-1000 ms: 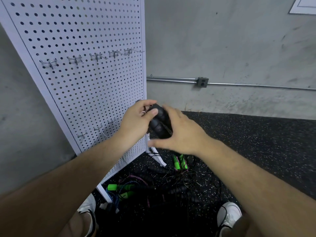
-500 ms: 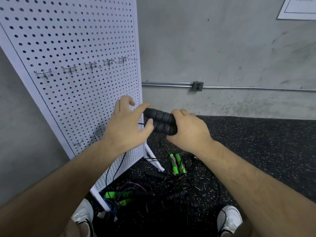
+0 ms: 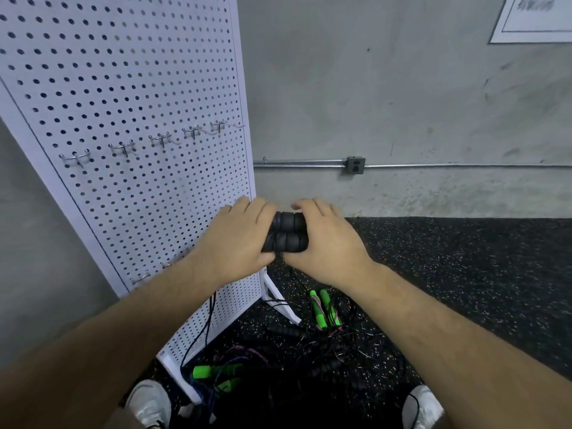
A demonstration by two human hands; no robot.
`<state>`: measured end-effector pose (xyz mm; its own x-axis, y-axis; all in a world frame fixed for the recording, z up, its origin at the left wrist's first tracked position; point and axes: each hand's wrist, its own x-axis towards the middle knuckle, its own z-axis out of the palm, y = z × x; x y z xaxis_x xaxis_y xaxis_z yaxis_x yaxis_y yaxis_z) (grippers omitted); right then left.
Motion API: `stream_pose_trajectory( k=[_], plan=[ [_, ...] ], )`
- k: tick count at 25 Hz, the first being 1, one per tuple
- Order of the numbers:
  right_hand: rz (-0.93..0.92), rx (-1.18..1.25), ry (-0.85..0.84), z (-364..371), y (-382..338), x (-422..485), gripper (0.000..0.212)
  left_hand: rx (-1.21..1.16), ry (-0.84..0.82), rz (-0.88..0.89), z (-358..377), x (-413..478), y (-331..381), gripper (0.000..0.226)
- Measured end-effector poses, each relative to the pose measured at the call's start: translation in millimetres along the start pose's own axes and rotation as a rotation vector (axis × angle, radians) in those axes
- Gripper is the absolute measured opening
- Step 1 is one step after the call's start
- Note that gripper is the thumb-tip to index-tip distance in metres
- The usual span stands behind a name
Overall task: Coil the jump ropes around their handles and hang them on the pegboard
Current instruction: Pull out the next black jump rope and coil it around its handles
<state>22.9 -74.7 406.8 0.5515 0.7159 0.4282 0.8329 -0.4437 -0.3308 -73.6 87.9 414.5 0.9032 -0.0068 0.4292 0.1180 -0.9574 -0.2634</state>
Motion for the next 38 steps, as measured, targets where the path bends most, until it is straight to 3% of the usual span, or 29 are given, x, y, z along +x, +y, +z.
stream_pose_trajectory(
  k=[2,7,12,16,19,23,27,31,38],
  plan=[
    [0.079,0.103,0.006,0,-1,1,0.077,-0.022,-0.002,-0.040,3,-1,-4,0.059],
    [0.126,0.234,0.060,1,-10,3,0.058,-0.134,0.030,-0.038,5,-1,-6,0.068],
    [0.100,0.298,0.137,0,-16,-3,0.071,-0.148,0.050,0.057,4,-5,-19,0.082],
    [0.232,0.706,0.144,0,-8,0,0.079,-0.210,-0.015,-0.071,-13,-7,-33,0.090],
    [0.373,0.755,-0.055,22,-9,3,0.055,-0.266,0.015,-0.158,-25,-12,-31,0.093],
    [0.237,0.827,-0.451,67,-57,4,0.056,-0.400,0.020,-0.191,-37,-12,-13,0.096],
    [0.073,0.861,-0.445,83,-108,8,0.017,-0.401,0.053,-0.153,-38,-14,-9,0.094],
    [0.194,0.948,-0.483,73,-93,13,0.025,-0.411,0.044,-0.152,-33,-21,-33,0.091],
    [0.259,0.790,-0.571,27,-18,24,0.019,-0.281,0.007,-0.028,-22,-37,-57,0.086]
  ],
)
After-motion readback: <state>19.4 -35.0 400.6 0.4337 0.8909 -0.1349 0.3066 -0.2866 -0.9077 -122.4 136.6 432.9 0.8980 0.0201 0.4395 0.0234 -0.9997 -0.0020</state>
